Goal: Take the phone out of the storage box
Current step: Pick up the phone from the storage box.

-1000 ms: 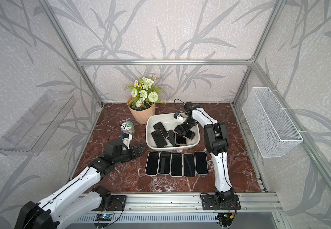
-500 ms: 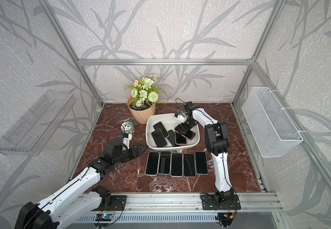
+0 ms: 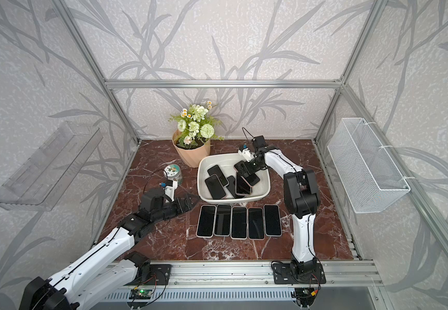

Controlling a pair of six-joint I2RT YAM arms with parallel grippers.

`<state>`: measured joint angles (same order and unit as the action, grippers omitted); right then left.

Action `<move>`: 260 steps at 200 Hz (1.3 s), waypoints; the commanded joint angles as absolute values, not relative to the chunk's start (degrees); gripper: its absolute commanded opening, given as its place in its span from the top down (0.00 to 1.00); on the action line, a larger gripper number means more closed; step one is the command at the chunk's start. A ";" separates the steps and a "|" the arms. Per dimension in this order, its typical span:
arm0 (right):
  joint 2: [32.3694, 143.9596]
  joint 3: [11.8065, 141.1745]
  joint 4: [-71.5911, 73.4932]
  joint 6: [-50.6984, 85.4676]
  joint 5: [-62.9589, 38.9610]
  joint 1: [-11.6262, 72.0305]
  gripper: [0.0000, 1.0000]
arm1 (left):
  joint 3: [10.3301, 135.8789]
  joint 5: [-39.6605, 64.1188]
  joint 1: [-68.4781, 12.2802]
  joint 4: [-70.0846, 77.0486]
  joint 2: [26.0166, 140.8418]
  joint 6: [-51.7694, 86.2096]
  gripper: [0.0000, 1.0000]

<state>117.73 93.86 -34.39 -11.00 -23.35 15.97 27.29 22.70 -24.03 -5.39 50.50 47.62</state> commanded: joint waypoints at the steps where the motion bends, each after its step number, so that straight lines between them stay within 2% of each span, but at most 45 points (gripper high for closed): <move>1: 113.20 91.80 -26.03 -4.02 -30.05 14.36 0.32 | 27.68 23.95 -23.80 -3.99 49.62 48.23 0.00; 48: 104.09 83.16 -17.24 5.63 -34.35 11.44 0.33 | 27.74 26.88 -24.83 -1.53 51.57 48.81 0.00; 79: 94.66 75.72 -14.33 11.85 -35.35 7.41 0.34 | 28.80 24.92 -29.65 1.13 54.37 48.96 0.00; 112: 82.82 66.78 -17.38 12.88 -32.69 2.42 0.35 | 31.30 21.96 -36.32 4.41 59.94 48.39 0.00; 146: 73.21 60.26 -26.27 10.33 -26.74 -2.51 0.35 | 33.19 21.72 -39.08 7.77 64.82 49.55 0.00; 188: 71.44 58.17 -38.19 2.84 -15.95 -4.04 0.34 | 35.90 20.94 -39.59 6.40 65.23 49.08 0.00; 260: 74.37 54.55 -42.69 -2.85 -4.97 -3.62 0.34 | 38.17 20.69 -39.48 4.13 65.21 47.34 0.00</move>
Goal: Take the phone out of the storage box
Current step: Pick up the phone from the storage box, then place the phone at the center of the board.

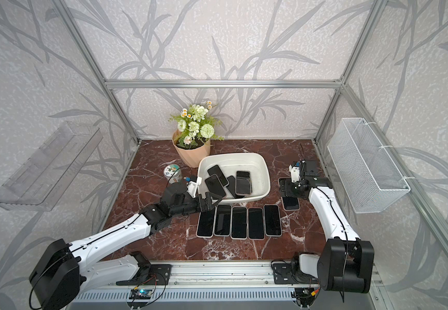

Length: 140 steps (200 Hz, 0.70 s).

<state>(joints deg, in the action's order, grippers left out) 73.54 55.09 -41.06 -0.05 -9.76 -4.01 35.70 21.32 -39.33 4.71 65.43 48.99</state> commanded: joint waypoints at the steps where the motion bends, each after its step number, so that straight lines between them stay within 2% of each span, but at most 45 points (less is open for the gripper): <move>1: 74.41 54.48 -42.70 -2.88 -4.86 -3.57 0.34 | 38.20 20.67 -39.47 4.13 65.21 47.36 0.00; 60: 77.55 51.26 -40.73 -3.36 -2.29 -2.02 0.34 | 42.03 20.14 -39.25 1.31 65.79 45.92 0.00; 140: 88.36 51.70 -38.89 -1.95 -1.45 -2.05 0.35 | 43.20 19.31 -38.81 -0.60 64.92 45.79 0.00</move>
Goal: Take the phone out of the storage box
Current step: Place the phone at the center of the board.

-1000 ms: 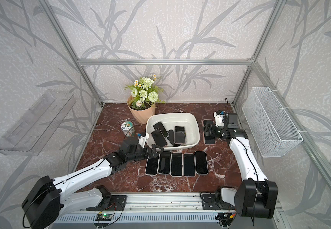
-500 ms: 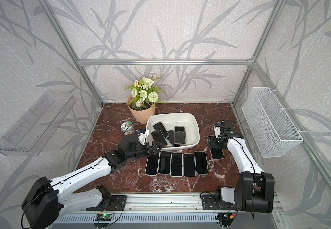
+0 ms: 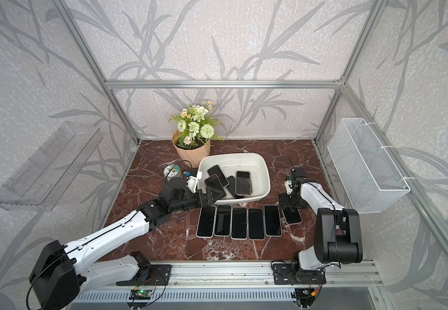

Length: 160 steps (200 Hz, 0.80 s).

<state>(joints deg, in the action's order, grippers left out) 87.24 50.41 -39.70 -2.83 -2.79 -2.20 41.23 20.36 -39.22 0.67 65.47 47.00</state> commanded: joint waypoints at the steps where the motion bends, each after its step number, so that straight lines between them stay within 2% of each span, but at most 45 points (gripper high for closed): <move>1: 88.48 51.74 -38.87 -1.94 -1.43 -2.08 0.35 | 43.18 19.32 -38.78 -0.61 64.89 45.75 0.00; 77: 93.05 53.61 -40.26 -2.19 -0.87 -2.00 0.33 | 43.36 19.23 -38.14 -2.43 63.83 45.18 0.00; 110: 93.98 54.12 -40.76 -2.26 -1.30 -1.54 0.28 | 42.74 18.83 -37.79 -2.73 63.02 45.26 0.00; 135: 94.91 54.82 -41.38 -1.98 -1.82 -1.39 0.19 | 42.53 18.86 -37.55 -2.80 62.83 45.35 0.00; 145: 95.08 55.01 -41.44 -1.19 -2.53 -1.40 0.01 | 42.33 18.82 -37.55 -2.73 62.75 45.35 0.00; 160: 95.19 54.85 -40.97 -0.43 -4.33 -1.41 0.01 | 42.02 18.79 -37.49 -2.73 62.58 45.39 0.00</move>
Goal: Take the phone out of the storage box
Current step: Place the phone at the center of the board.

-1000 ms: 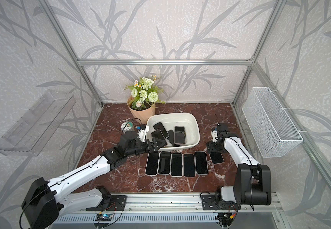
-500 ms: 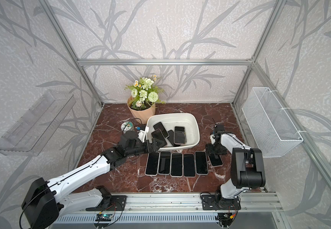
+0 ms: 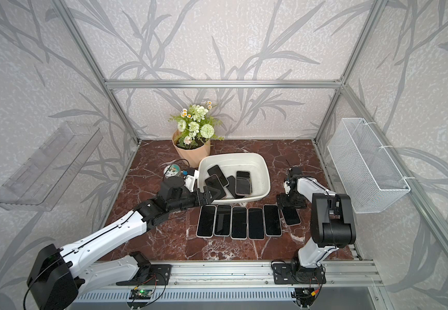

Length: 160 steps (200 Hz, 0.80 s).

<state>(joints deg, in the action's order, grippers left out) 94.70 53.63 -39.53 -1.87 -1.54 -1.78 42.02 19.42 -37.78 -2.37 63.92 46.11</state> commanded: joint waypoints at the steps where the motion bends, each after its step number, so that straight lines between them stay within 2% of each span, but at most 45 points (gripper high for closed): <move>1: 95.19 54.85 -40.88 -0.35 -4.45 -1.41 0.01 | 42.02 18.75 -37.46 -2.73 62.62 45.41 0.00; 27: 95.21 54.87 -40.83 1.33 -5.83 -1.90 0.01 | 41.84 18.89 -37.36 -2.77 62.40 45.44 0.00; 128: 94.93 54.14 -37.84 12.67 -22.63 -7.82 0.01 | 41.00 18.59 -37.27 -2.54 61.70 45.60 0.00; 160: 93.88 53.39 -37.96 14.18 -23.48 -7.82 0.01 | 40.87 18.73 -37.33 -2.13 62.03 45.88 0.00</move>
<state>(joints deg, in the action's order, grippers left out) 94.45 53.84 -37.36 11.46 -18.85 -7.94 41.74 19.35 -37.58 -2.57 62.98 46.13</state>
